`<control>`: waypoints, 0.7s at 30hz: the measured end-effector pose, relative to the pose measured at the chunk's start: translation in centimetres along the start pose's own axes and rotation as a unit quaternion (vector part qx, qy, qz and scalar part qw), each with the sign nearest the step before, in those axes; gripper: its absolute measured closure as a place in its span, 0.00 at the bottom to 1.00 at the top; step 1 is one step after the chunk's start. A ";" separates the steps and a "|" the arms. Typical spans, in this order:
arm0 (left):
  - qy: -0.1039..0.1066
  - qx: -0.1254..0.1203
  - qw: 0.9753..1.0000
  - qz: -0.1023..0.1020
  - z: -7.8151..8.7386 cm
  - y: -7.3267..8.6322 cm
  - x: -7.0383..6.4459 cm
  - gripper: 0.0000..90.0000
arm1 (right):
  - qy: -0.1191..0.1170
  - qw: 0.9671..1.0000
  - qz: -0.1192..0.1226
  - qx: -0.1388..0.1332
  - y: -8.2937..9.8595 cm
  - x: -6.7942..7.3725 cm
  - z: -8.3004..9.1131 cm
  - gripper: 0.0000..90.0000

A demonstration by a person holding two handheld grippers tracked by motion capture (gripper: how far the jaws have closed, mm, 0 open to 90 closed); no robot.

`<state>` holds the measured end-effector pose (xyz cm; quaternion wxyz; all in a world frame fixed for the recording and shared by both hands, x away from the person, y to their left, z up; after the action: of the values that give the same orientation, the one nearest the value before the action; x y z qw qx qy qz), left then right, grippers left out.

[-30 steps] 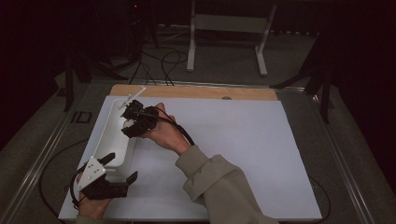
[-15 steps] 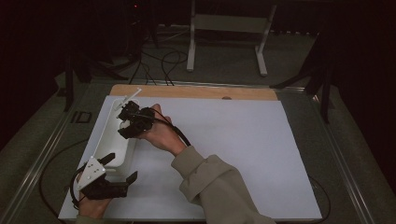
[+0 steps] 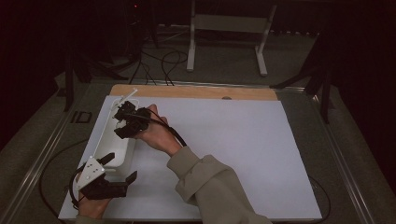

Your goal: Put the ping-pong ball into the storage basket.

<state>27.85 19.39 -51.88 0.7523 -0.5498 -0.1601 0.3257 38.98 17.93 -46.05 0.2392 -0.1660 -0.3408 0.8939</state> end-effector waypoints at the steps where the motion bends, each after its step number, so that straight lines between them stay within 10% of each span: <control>1: 0.000 0.000 1.000 0.000 0.0 0.0 0.0 0.00 | -0.001 1.000 -0.001 0.000 0.0 0.0 0.0 0.56; 21: 0.002 -0.002 1.000 -0.001 -0.1 -0.1 -0.1 0.00 | -0.002 1.000 -0.001 0.002 -0.4 0.6 -0.8 0.56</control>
<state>27.85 19.26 -51.80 0.7518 -0.5519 -0.1600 0.3235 38.95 18.99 -46.40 0.2395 -0.1636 -0.3395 0.8948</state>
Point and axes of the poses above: each handheld gripper's, and its own axes: z roughly backward along the jaws, y roughly out of its underside, x roughly to its left, the point moved 10 cm from there along -z, roughly forward along the jaws, and after that the axes turned 13 degrees about y, right-handed, at the moved point
